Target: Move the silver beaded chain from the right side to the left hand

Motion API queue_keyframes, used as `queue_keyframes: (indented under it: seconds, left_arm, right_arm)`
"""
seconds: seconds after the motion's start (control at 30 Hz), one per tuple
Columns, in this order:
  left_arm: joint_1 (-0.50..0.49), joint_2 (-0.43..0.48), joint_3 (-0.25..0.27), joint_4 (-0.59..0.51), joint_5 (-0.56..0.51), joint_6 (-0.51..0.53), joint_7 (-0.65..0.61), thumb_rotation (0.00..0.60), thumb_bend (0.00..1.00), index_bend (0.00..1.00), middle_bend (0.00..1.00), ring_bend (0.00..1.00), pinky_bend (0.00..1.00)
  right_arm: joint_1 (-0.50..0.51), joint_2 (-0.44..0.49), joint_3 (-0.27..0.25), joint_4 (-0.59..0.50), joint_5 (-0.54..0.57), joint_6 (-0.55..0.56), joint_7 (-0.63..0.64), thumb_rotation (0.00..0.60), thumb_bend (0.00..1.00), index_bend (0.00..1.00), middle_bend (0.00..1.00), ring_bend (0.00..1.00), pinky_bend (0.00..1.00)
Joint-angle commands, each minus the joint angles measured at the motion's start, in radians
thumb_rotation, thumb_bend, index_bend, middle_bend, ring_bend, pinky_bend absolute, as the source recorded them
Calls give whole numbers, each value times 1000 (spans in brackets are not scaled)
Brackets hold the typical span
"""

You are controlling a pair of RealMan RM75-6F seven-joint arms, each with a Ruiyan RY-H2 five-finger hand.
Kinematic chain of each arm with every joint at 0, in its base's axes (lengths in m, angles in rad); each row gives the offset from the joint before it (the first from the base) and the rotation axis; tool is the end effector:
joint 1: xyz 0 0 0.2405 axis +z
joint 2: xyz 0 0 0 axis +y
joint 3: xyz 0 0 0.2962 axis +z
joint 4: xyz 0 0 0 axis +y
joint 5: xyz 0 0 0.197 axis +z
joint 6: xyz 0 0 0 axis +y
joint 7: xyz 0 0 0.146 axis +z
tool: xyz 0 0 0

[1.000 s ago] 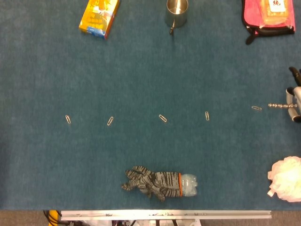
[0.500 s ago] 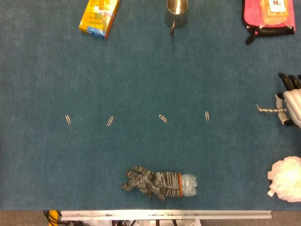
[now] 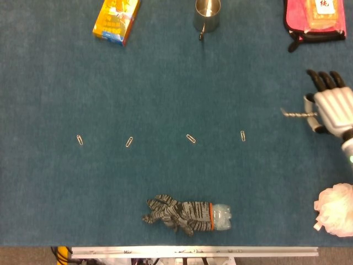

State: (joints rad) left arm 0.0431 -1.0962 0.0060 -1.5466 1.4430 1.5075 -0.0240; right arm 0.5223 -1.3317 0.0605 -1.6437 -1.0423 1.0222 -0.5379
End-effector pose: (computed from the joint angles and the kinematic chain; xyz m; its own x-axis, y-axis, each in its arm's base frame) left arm -0.3846 0.1268 0.2029 0.4459 0.0849 0.8911 0.8753 0.1668 -0.4539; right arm -0.2789 -0.3038 0.0585 0.5966 -0.3474 0.7234 -0.8010 -0.2021 0.5636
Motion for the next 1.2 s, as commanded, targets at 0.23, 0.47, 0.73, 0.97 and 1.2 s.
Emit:
queue_keyframes:
  seconds: [0.23, 0.47, 0.73, 0.97, 1.2]
  left_arm:
    - [5, 2, 2, 19, 5, 2, -20, 600, 489, 316, 317, 297, 378]
    - [11, 2, 4, 34, 15, 11, -40, 600, 489, 316, 317, 298, 378]
    - [18, -5, 15, 69, 21, 4, -53, 600, 490, 316, 327, 298, 378]
    - [20, -11, 13, 96, 11, -5, -81, 600, 490, 316, 327, 298, 378]
    - [26, -11, 14, 115, -1, -18, -121, 600, 489, 316, 327, 298, 378]
  right_arm:
    - [92, -57, 65, 35, -4, -54, -5, 600, 343, 600, 38, 0, 4]
    - [173, -109, 106, 74, 8, -94, -30, 600, 343, 600, 38, 0, 4]
    - [267, -178, 146, 137, 30, -136, -53, 600, 344, 600, 38, 0, 4]
    - [347, -239, 169, 196, 42, -179, -53, 600, 345, 600, 38, 0, 4]
    - [420, -314, 188, 263, 25, -213, -22, 600, 345, 600, 38, 0, 4]
